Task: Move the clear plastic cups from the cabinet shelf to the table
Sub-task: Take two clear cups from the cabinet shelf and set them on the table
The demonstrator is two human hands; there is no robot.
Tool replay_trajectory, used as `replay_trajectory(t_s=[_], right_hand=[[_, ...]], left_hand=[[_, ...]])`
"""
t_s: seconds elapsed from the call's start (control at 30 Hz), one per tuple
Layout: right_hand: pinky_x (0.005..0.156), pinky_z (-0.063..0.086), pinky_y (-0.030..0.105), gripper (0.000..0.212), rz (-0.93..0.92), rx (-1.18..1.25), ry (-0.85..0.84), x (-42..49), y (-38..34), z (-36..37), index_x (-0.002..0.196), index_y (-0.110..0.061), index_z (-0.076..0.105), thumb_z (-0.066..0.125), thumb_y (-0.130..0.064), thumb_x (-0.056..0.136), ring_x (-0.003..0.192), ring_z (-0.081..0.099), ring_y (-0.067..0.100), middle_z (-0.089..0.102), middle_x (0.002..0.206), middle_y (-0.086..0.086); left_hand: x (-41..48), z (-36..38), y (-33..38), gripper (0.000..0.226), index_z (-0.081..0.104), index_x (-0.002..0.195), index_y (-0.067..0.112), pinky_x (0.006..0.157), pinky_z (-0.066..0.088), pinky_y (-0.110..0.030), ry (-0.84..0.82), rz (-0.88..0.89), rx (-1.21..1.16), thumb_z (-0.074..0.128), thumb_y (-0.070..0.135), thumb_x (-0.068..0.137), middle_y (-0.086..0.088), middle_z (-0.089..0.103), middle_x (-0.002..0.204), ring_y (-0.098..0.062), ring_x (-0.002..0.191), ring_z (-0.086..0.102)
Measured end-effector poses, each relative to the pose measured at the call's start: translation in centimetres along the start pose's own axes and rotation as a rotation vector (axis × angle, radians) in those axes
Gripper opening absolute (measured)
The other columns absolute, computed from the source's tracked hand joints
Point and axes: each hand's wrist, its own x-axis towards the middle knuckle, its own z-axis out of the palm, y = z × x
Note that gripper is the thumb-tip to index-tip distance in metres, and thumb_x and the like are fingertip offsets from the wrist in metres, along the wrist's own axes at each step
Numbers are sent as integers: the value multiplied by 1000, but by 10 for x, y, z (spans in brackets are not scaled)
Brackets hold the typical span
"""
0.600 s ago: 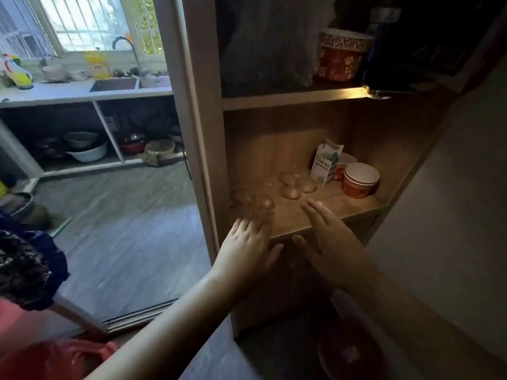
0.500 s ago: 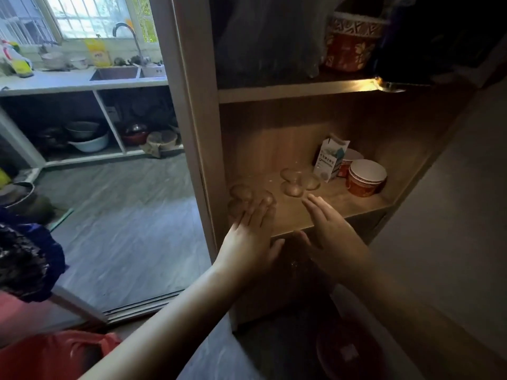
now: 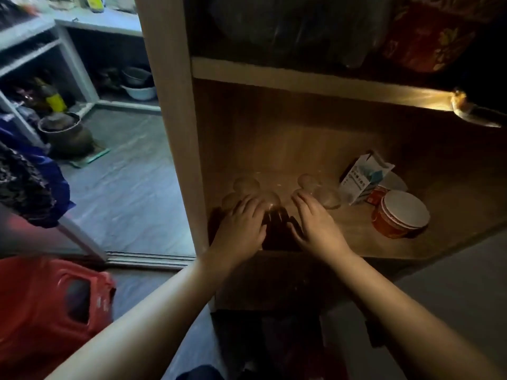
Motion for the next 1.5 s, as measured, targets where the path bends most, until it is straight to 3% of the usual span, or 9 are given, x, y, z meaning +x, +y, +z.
replay_trajectory(t_s=[0.23,0.4,0.67,1.1,1.5], right_hand=[[105,34,39,72,-144,-23,-84,33,16,22,138,-4,36,69,-18,76,129,40,31,44,141,17],[92,42,37,48,-171,11,-47,50,16,28,125,-5,50,63,-12,79,111,52,31,57,122,15],[80,41,34,34,-188,3,-44,61,18,31,113,-6,55,58,-5,80,102,54,30,60,108,14],[79,45,39,28,-243,20,3,58,25,33,112,-8,61,57,-5,84,98,55,29,64,105,12],[74,49,48,29,-311,62,62,38,34,15,109,-4,63,58,2,82,94,56,32,65,100,14]], left_hand=[[14,16,-3,46,39,134,13,107,30,-37,-23,-59,25,51,17,90,-10,44,140,-25,130,35],[27,21,-6,48,37,135,14,106,33,-38,-56,-75,-1,52,10,90,-10,43,140,-25,129,37],[40,27,-12,45,43,130,12,102,35,-37,-43,-60,9,53,2,87,-12,50,134,-27,124,44],[37,29,-12,38,50,124,13,107,33,-38,-24,-52,-9,52,2,88,-10,54,130,-25,124,45],[21,10,10,36,55,116,12,94,40,-38,63,-57,-36,59,-1,82,-9,63,114,-27,109,54]])
